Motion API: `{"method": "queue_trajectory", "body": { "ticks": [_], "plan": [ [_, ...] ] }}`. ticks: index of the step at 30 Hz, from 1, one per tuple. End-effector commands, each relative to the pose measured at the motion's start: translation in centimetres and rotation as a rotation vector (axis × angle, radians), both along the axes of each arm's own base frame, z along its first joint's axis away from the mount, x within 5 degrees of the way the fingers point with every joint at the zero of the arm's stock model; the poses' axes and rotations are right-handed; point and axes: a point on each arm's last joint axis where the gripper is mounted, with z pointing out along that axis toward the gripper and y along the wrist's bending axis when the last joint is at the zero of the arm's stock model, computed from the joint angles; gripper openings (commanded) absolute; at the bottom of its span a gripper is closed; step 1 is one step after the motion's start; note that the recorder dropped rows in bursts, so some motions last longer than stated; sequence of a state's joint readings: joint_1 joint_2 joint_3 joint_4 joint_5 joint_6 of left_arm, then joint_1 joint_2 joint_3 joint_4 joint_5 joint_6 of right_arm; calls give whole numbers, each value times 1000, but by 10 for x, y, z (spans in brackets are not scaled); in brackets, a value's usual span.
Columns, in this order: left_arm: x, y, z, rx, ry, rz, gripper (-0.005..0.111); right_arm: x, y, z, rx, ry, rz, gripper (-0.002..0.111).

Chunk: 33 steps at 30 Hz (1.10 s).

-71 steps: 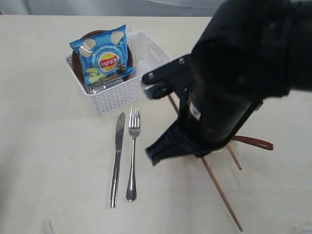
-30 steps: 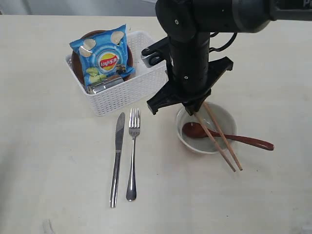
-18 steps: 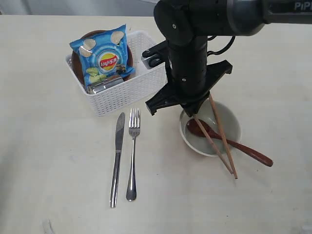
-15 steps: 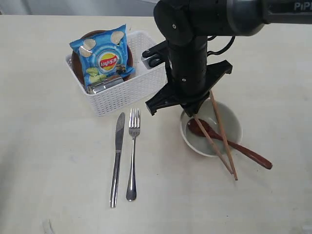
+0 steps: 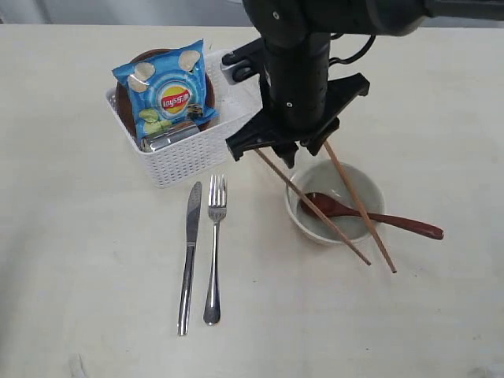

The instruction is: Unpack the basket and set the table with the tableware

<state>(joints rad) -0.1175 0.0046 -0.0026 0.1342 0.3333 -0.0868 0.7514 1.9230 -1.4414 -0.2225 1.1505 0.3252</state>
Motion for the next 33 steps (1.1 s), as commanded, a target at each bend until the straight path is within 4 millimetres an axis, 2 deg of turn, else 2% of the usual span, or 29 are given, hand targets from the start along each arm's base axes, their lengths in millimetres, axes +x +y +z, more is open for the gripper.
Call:
{"method": "queue_trajectory", "body": {
  "ticks": [1, 5, 12, 15, 20, 33],
  "plan": [
    [0, 0, 0, 1, -9, 2, 0, -3, 4, 25, 78, 5, 51, 35],
    [0, 0, 0, 1, -9, 2, 0, -16, 8, 28, 138, 131, 156, 35],
    [0, 0, 0, 1, -9, 2, 0, -26, -1, 7, 54, 174, 163, 35],
    [0, 0, 0, 1, -9, 2, 0, -23, -4, 1, 30, 125, 149, 35],
    [0, 0, 0, 1, -9, 2, 0, -17, -7, 2, -12, 56, 159, 35],
    [0, 0, 0, 1, -9, 2, 0, -20, -6, -24, 5, 101, 176, 35]
  ]
}}
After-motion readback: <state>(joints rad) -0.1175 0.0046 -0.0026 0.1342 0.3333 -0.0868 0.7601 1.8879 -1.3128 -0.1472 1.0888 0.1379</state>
